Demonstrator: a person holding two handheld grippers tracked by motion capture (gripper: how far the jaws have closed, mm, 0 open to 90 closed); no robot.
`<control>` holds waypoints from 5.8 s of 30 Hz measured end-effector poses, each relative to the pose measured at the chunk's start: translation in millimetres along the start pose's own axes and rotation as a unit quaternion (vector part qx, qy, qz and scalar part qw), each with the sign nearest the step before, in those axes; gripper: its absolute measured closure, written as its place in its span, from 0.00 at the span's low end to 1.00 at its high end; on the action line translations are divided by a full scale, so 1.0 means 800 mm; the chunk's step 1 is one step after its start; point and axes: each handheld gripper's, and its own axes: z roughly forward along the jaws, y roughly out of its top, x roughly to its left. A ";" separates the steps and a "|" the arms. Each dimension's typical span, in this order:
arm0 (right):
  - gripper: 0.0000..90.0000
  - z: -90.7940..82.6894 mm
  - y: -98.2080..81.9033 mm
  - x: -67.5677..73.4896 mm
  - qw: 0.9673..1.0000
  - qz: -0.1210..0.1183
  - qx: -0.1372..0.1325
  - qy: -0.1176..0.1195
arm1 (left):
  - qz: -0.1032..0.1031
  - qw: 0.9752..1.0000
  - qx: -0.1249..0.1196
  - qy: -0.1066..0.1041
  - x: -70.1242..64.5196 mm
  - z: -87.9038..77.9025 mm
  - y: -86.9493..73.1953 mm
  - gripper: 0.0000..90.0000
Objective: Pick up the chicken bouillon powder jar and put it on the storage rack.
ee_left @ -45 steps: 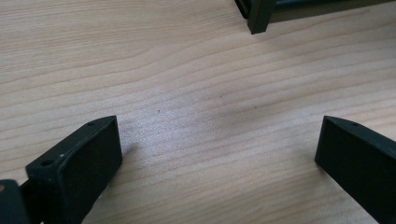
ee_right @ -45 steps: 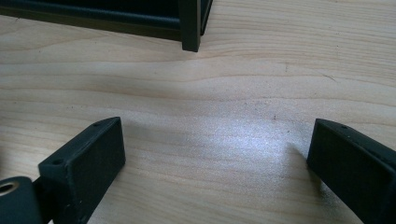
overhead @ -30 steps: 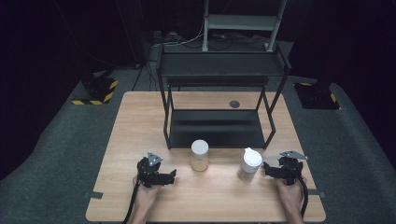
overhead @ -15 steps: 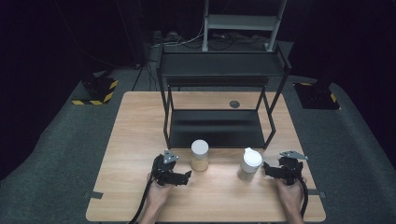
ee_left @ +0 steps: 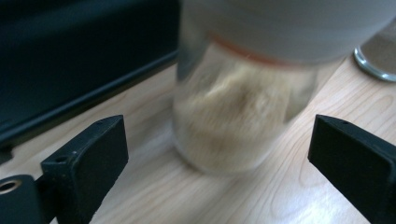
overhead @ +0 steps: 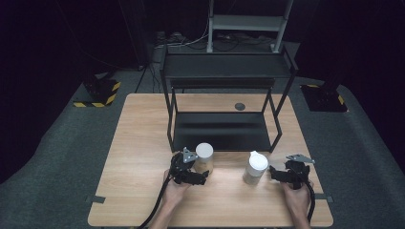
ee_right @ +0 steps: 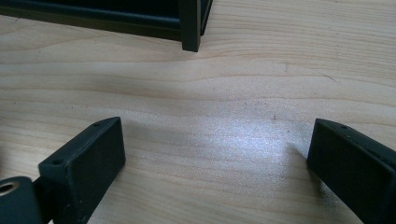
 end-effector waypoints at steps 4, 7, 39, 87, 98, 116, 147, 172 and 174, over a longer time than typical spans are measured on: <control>0.04 0.000 0.000 0.000 1.000 0.000 0.000 0.000 | 0.002 1.000 -0.006 0.002 -0.008 0.007 0.009 0.09; 0.04 0.000 0.000 0.000 1.000 0.000 0.000 0.000 | 0.001 1.000 -0.010 0.005 -0.012 0.010 0.012 0.10; 0.04 0.000 0.000 0.000 1.000 0.000 -0.001 0.000 | 0.009 0.999 -0.030 0.017 -0.019 0.020 0.012 0.33; 0.04 0.000 0.000 0.000 1.000 0.000 -0.001 0.000 | 0.057 0.995 0.003 -0.087 0.025 -0.109 0.234 0.34; 0.04 0.000 0.000 0.000 1.000 0.000 0.000 0.000 | 0.058 0.994 0.005 -0.089 0.029 -0.140 0.295 0.34; 0.04 0.000 0.000 0.000 1.000 0.001 0.000 0.000 | 0.039 0.998 0.015 -0.042 0.029 -0.175 0.403 0.34; 0.04 -0.001 0.000 0.000 1.000 -0.001 0.001 0.000 | -0.050 0.995 0.020 0.088 0.048 -0.117 0.471 0.34; 0.04 0.000 0.000 0.000 1.000 -0.001 0.001 0.000 | -0.033 0.996 0.000 0.085 0.045 -0.112 0.457 0.19; 0.04 0.000 0.000 0.000 1.000 -0.001 0.001 0.000 | -0.029 0.995 -0.008 0.096 0.037 -0.113 0.453 0.10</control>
